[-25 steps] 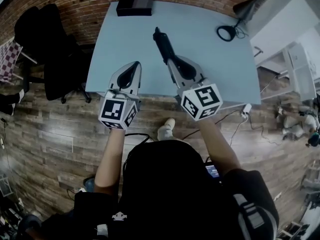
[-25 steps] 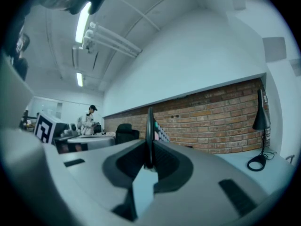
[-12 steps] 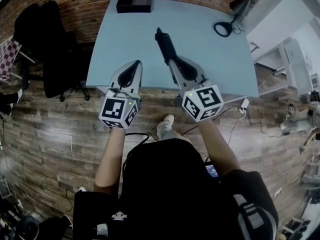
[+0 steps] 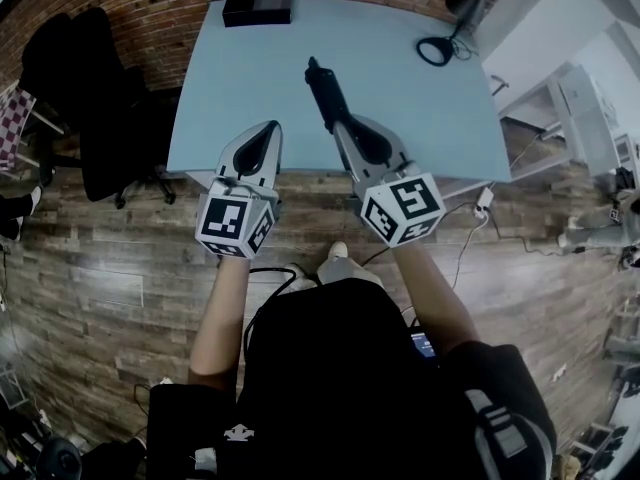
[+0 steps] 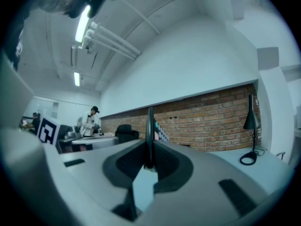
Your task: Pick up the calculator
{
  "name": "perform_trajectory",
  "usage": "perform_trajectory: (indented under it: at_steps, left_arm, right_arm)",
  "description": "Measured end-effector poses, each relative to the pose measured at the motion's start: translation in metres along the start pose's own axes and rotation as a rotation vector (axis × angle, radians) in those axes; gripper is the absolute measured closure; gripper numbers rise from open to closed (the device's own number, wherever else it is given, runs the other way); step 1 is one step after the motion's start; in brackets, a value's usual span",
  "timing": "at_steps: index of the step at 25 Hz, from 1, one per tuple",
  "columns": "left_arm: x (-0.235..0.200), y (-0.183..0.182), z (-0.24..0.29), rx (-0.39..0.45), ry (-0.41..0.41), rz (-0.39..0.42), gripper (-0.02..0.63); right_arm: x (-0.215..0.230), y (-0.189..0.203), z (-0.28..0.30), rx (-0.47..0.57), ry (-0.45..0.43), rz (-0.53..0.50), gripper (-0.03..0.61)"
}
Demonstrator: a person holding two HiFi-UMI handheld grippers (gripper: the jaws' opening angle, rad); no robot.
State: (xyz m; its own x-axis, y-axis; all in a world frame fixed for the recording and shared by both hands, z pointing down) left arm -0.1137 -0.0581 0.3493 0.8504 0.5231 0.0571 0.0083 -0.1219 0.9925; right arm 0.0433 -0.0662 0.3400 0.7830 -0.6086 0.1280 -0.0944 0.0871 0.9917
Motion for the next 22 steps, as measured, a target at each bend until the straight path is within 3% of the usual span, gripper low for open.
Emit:
perform_trajectory:
  at_steps: [22]
  left_arm:
    - [0.057,-0.01,0.001,-0.012,-0.001,0.012,0.609]
  right_arm:
    - [0.018,-0.01,-0.055,0.02,-0.015,0.018,0.531]
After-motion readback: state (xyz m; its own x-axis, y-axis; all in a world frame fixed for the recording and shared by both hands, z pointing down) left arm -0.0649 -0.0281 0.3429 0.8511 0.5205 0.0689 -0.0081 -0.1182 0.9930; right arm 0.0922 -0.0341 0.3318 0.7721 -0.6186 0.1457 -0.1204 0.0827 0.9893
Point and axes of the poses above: the fingertips, and each gripper's own axes: z forward along the fingers, x to its right, y out of its underside, the point moved 5 cm from there along -z, backward along the fingers, and after that the axes turned 6 degrees about z, right-handed, at the moved point
